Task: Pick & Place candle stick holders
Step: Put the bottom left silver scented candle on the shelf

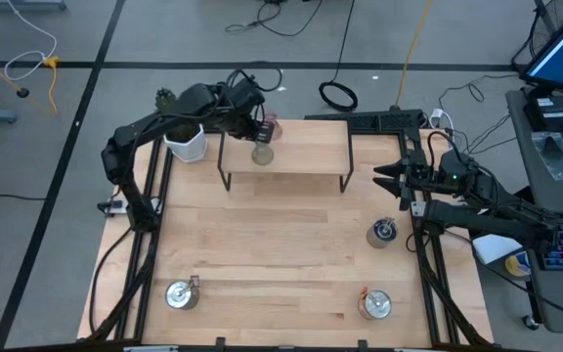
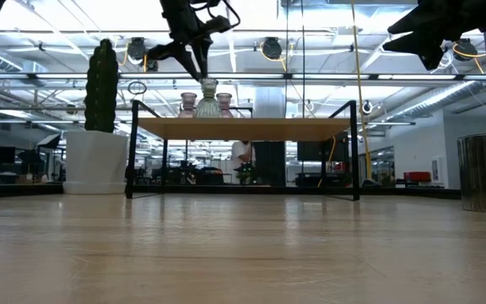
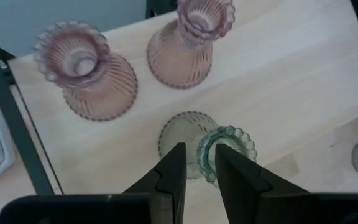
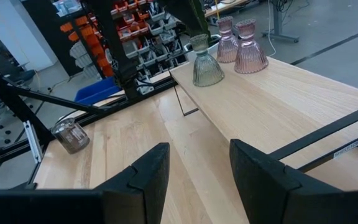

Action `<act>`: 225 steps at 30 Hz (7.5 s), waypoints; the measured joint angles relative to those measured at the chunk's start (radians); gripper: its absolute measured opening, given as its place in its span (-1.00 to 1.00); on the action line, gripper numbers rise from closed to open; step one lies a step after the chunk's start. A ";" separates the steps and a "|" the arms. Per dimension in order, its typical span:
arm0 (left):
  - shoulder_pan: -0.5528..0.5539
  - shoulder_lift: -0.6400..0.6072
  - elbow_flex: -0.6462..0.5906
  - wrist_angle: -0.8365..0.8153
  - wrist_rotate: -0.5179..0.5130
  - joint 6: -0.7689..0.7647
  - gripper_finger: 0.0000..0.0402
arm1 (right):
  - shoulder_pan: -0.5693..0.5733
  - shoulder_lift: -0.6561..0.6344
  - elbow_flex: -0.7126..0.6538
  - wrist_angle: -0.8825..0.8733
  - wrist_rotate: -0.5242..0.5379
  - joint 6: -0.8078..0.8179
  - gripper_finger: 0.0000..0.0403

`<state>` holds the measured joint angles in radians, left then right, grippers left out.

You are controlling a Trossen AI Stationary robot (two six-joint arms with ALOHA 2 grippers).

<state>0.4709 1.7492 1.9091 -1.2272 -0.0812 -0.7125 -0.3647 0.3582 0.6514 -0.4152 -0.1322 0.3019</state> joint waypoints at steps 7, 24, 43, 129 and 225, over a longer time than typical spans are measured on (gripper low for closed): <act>-0.014 -0.081 0.000 -0.001 -0.010 -0.034 -0.57 | 0.000 0.000 0.000 0.000 0.000 0.000 -0.21; -0.561 -0.226 0.000 -0.107 -0.002 -0.446 -0.58 | 0.000 0.000 0.000 0.000 0.000 -0.011 -0.21; -1.081 -0.123 -0.154 -0.349 0.078 -1.391 -0.58 | 0.000 0.000 0.000 0.000 -0.001 -0.010 -0.21; -1.353 -0.146 -0.814 0.026 0.114 -1.478 -0.53 | 0.000 0.000 0.000 0.015 -0.003 0.008 -0.21; -0.966 -0.262 -0.812 0.365 -0.129 -0.879 -1.00 | 0.386 0.582 -0.018 0.875 -0.289 -0.171 -0.31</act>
<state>-0.4949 1.4872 1.0969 -0.8619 -0.2105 -1.5916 0.0212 0.9404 0.6333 0.4599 -0.4212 0.1305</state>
